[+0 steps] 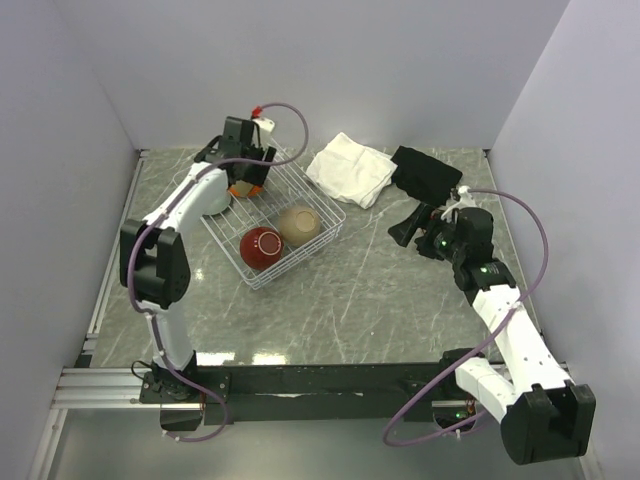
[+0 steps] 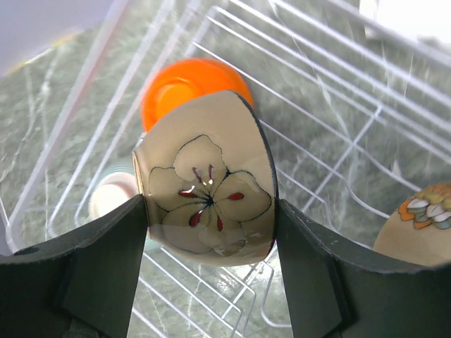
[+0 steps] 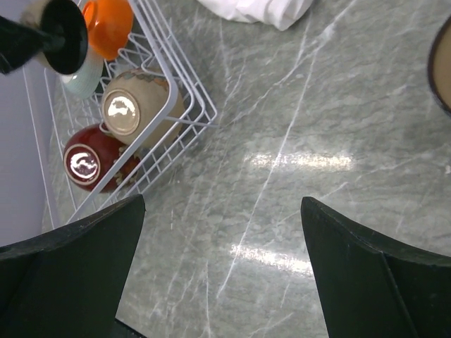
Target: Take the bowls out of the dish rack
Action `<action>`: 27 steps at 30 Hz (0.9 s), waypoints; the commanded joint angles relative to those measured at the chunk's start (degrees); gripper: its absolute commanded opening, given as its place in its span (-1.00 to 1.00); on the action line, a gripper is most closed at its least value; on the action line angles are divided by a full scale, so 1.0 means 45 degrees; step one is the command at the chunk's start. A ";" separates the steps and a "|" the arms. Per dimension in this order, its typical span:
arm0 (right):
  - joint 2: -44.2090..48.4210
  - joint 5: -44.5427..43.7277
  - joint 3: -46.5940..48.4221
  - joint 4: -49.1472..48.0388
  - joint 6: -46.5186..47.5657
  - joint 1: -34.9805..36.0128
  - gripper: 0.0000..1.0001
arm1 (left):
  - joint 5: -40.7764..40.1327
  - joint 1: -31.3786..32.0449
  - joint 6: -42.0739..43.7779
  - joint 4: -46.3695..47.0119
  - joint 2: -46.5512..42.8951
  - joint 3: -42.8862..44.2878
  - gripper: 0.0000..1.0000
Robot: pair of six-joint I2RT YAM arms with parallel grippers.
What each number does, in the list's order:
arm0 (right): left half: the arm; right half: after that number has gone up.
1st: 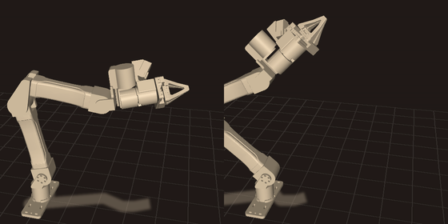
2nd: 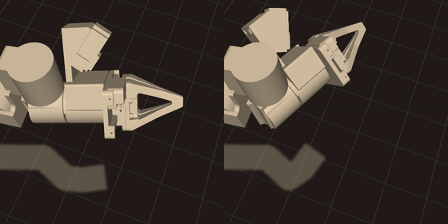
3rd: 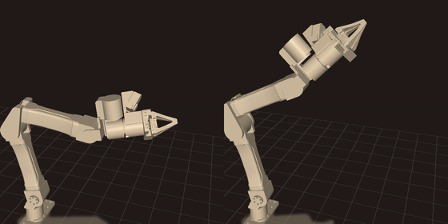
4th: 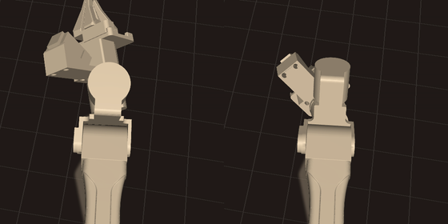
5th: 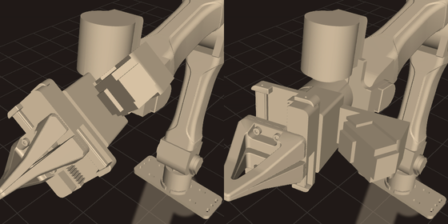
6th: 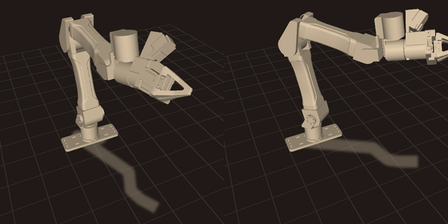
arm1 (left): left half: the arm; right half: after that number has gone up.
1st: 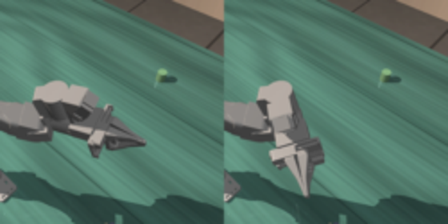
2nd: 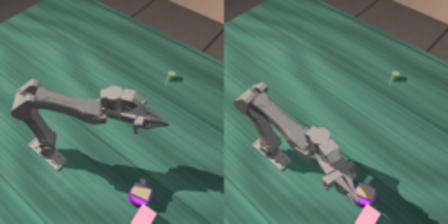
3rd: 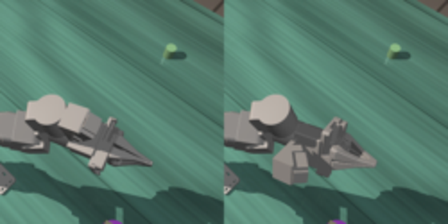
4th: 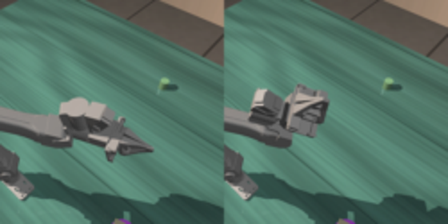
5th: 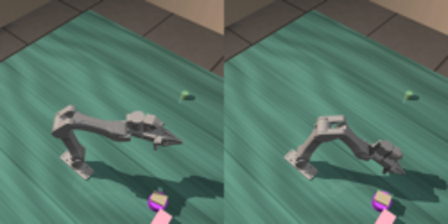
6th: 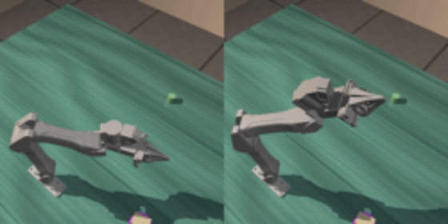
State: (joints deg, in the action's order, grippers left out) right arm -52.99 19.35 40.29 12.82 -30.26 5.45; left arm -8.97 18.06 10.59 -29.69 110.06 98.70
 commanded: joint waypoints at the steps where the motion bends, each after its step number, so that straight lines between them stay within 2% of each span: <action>1: -0.0390 0.0601 0.0850 -0.0973 0.0143 0.0524 0.99 | 0.0391 -0.0537 -0.1472 0.1578 -0.1859 0.0256 -0.82; 7: -0.1229 0.1089 0.1455 -0.1656 0.0006 0.1228 0.99 | 0.2186 -0.1220 -0.3871 0.1910 -0.2757 -0.0290 -0.91; 14: -0.2636 0.2026 0.2392 -0.2829 -0.0735 0.2147 0.99 | 0.4842 -0.1397 -0.6569 0.3315 -0.4084 -0.1850 -0.98; 21: -0.4470 0.2943 0.3271 -0.4292 -0.1497 0.2558 0.99 | 0.8043 -0.1397 -0.9477 0.6027 -0.5082 -0.3823 -0.98; 27: -0.5684 0.3492 0.3896 -0.5211 -0.2279 0.2675 0.99 | 0.9824 -0.1378 -1.1784 0.8431 -0.5687 -0.5483 -0.98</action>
State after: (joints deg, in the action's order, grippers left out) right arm -76.40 32.27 53.71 -4.78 -37.78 16.80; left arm 25.80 11.60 -32.56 -7.25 89.78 76.86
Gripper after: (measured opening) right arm 0.996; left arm 0.715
